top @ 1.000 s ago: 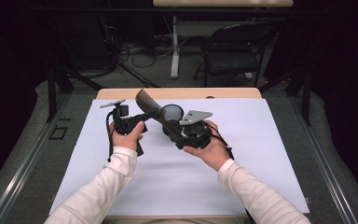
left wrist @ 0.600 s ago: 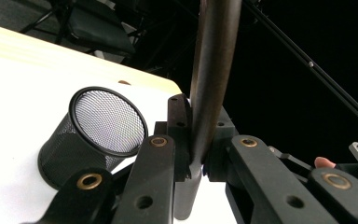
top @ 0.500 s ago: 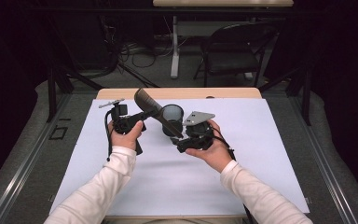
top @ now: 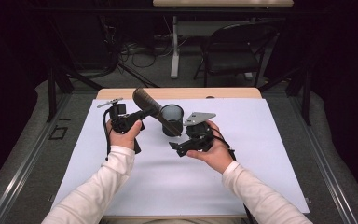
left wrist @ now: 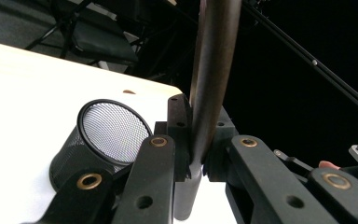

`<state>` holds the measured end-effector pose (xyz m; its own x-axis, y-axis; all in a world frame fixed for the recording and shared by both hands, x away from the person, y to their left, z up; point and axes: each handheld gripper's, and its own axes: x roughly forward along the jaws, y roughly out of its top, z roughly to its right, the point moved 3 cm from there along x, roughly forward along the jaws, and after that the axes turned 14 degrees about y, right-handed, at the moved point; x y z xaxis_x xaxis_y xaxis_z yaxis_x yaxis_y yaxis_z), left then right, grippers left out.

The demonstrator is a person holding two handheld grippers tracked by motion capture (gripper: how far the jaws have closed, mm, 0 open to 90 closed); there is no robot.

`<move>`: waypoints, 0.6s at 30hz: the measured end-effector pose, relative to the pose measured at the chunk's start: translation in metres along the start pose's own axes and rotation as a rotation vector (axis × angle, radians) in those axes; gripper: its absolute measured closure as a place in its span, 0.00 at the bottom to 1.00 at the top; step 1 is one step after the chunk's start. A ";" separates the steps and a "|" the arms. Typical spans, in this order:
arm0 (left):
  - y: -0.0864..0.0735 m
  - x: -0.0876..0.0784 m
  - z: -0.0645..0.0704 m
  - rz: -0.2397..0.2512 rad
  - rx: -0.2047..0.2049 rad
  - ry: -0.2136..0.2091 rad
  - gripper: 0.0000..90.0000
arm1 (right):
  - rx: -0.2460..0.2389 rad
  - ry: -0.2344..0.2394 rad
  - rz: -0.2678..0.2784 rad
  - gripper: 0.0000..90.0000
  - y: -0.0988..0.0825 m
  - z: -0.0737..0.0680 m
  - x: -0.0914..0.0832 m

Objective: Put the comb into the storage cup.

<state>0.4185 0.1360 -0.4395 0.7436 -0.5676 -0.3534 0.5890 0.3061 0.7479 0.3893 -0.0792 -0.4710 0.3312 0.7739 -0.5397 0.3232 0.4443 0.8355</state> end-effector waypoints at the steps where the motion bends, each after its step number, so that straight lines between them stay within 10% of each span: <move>1: 0.000 0.000 0.000 0.001 0.000 -0.001 0.93 | 0.003 -0.002 0.000 0.00 0.000 0.000 0.000; 18: 0.010 -0.006 0.004 0.045 0.094 0.016 0.93 | -0.016 -0.010 -0.020 0.00 -0.001 -0.004 -0.002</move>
<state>0.4188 0.1392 -0.4281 0.7740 -0.5423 -0.3270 0.5234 0.2572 0.8124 0.3849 -0.0788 -0.4703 0.3333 0.7602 -0.5576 0.3162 0.4670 0.8258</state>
